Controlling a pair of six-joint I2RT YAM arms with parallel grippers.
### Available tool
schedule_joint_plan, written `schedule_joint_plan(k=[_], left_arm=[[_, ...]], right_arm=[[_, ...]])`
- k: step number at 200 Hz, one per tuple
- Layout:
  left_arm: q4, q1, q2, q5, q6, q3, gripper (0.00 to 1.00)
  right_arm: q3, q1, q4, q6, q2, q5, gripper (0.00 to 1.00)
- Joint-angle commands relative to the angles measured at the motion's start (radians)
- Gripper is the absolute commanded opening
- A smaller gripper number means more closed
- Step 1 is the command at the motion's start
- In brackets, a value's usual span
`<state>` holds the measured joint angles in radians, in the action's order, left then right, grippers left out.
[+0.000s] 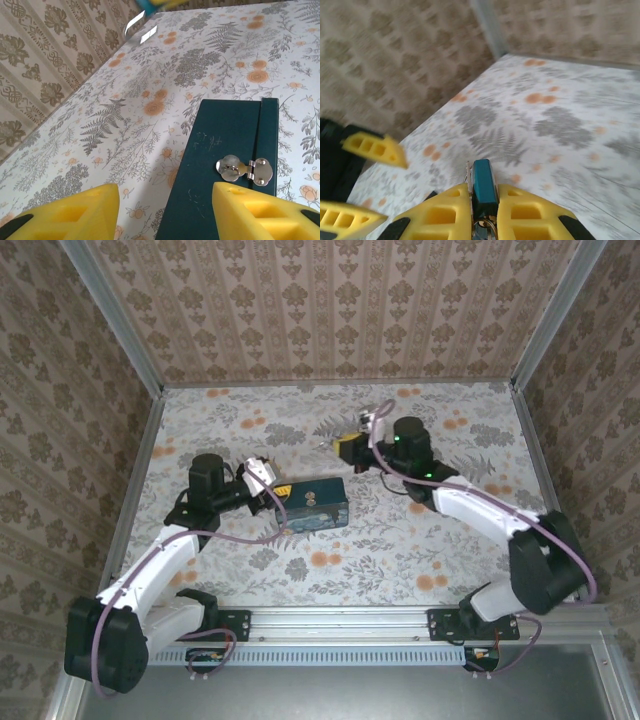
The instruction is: Unlock a padlock with a key
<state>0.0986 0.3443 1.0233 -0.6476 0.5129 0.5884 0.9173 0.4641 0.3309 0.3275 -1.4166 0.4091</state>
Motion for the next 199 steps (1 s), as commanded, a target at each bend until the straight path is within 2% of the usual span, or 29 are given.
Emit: schedule_joint_plan(k=[1,36,77,123,199], left_arm=[[0.045,-0.007,0.014,-0.024,-0.046,-0.009,0.54],[0.056,-0.006,0.021,-0.031,-0.059,-0.01,0.54],[0.07,0.002,0.037,-0.037,-0.077,-0.006,0.54],[0.072,0.009,0.035,-0.015,-0.085,-0.006,0.54],[0.066,0.014,0.046,0.041,-0.098,0.003,0.54]], right_arm=[[-0.074,-0.051,-0.233,0.169,0.099,-0.136,0.0],[-0.199,-0.149,-0.346,0.365,0.161,-0.144,0.0],[-0.173,-0.213,-0.432,0.489,0.009,-0.057,0.0],[-0.12,-0.24,-0.368,0.574,-0.162,0.067,0.0],[-0.098,-0.286,-0.227,0.684,-0.328,0.158,0.02]])
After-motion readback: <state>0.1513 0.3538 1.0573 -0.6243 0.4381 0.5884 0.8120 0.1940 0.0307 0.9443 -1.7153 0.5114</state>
